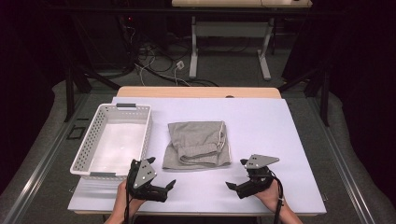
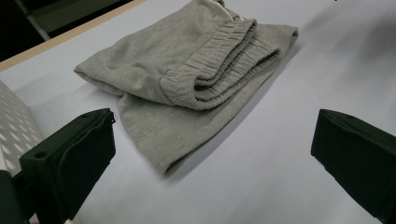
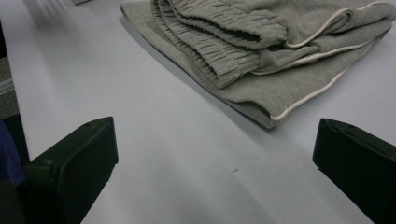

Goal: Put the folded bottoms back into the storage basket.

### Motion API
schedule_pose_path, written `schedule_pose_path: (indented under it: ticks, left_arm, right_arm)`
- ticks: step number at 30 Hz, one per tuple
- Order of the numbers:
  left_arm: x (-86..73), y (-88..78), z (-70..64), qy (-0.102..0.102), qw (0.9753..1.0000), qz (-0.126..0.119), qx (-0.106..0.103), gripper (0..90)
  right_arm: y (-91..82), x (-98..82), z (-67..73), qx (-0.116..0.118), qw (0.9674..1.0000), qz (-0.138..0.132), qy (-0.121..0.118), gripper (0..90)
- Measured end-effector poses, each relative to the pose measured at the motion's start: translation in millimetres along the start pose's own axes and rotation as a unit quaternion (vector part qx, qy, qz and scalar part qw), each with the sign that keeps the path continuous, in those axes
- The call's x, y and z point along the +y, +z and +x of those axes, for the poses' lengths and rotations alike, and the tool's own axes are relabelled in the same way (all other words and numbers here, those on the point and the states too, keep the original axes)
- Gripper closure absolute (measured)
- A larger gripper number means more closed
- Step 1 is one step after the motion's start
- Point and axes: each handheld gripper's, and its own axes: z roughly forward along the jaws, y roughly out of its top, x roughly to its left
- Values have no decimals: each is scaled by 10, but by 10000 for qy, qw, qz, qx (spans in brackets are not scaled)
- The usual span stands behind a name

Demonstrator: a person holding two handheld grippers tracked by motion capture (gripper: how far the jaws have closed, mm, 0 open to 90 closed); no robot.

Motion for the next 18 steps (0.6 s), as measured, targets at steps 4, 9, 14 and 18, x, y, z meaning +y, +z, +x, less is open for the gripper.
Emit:
schedule_pose_path:
  ticks: [4,9,14,18]
  left_arm:
    - [31,59,5,-63,10000,38,-46,2]
    - [92,177,34,-175,9997,130,-84,2]
    - [129,254,64,-293,9994,163,-94,2]
    - [160,331,69,-342,9991,202,-125,2]
  right_arm:
    - [48,41,-32,32,10000,22,61,0]
    - [102,94,-52,128,9997,29,182,0]
    - [163,157,-84,97,9997,79,190,0]
    - [216,200,-119,132,9995,93,283,0]
